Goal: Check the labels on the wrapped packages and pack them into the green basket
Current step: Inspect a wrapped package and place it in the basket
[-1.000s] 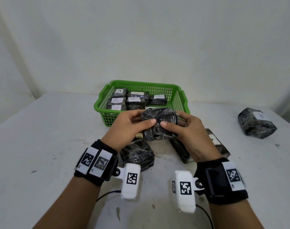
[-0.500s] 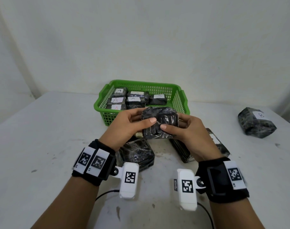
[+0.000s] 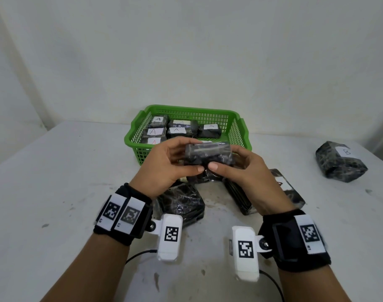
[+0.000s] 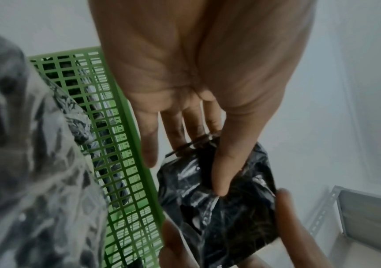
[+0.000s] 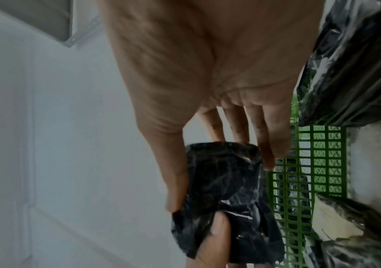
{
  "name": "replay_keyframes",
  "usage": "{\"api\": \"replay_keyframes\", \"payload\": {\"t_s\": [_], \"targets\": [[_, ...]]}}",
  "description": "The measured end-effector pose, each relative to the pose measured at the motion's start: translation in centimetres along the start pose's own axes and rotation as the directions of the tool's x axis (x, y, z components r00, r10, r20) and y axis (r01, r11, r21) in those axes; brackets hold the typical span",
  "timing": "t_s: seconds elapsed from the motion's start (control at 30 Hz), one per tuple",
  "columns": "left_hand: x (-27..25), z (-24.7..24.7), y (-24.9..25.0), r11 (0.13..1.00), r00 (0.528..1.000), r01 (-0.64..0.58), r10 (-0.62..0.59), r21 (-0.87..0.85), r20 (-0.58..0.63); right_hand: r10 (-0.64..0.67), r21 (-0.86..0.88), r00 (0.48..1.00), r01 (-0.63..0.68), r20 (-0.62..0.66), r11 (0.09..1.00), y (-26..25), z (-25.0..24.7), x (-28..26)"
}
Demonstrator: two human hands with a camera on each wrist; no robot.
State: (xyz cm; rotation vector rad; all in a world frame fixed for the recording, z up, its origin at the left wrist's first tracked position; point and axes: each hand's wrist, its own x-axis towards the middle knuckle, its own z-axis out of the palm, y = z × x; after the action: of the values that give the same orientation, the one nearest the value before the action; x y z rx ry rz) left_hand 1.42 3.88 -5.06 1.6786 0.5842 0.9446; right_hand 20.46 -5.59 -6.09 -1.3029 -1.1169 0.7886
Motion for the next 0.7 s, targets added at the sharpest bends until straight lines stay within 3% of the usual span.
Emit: {"api": "replay_keyframes", "payload": {"t_s": [0.13, 0.2, 0.37, 0.5, 0.7], "targets": [[0.0, 0.1, 0.1, 0.995, 0.996, -0.091, 0.092, -0.046, 0.015, 0.141, 0.215, 0.978, -0.172, 0.154, 0.961, -0.4, -0.5, -0.2], [-0.1, 0.3, 0.1, 0.994, 0.993, -0.108, 0.109, -0.03, 0.04, 0.162, 0.247, 0.972, -0.2, 0.168, 0.948, -1.0, -0.3, -0.4], [-0.3, 0.3, 0.3, 0.997, 0.979, 0.067, -0.061, -0.029, 0.193, 0.104, 0.257, 0.992, -0.119, 0.072, 0.959, -0.6, -0.5, -0.1], [-0.1, 0.9, 0.4, 0.992, 0.992, 0.107, -0.102, -0.063, 0.074, 0.066, 0.213, 0.997, -0.074, 0.046, 0.974, 0.0, -0.6, 0.3], [-0.2, 0.4, 0.4, 0.994, 0.993, 0.101, -0.097, -0.052, 0.061, 0.022, 0.129, 1.0, -0.02, -0.01, 0.991, 0.3, -0.3, 0.2]]}}
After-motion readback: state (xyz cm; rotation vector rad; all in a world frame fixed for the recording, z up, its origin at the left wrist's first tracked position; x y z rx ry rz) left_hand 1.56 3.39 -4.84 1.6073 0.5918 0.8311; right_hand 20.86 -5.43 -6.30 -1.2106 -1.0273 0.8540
